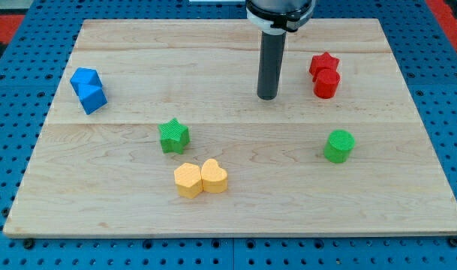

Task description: Push the green circle towards top left corner

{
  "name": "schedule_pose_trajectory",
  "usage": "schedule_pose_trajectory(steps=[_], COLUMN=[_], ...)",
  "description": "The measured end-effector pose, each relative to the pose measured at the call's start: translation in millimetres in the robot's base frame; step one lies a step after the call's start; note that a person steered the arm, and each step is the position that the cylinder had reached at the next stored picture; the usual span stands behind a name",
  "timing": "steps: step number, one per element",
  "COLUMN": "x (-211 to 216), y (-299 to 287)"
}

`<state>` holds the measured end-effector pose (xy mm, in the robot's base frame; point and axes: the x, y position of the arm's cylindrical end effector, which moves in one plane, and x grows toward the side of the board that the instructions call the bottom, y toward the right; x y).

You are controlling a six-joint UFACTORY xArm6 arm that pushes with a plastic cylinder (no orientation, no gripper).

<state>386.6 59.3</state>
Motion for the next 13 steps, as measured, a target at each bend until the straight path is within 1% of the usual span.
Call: schedule_pose_trajectory(steps=[1, 2, 4, 5, 7, 8, 9, 10, 11, 12, 13], x=[1.1, 19.6, 20.7, 20.1, 33.7, 90.2, 121.8, 108.4, 129.3, 126.8, 95.4], y=[0.0, 22.7, 24.6, 57.5, 153.6, 141.8, 97.8, 38.4, 28.0, 4.8, -20.7])
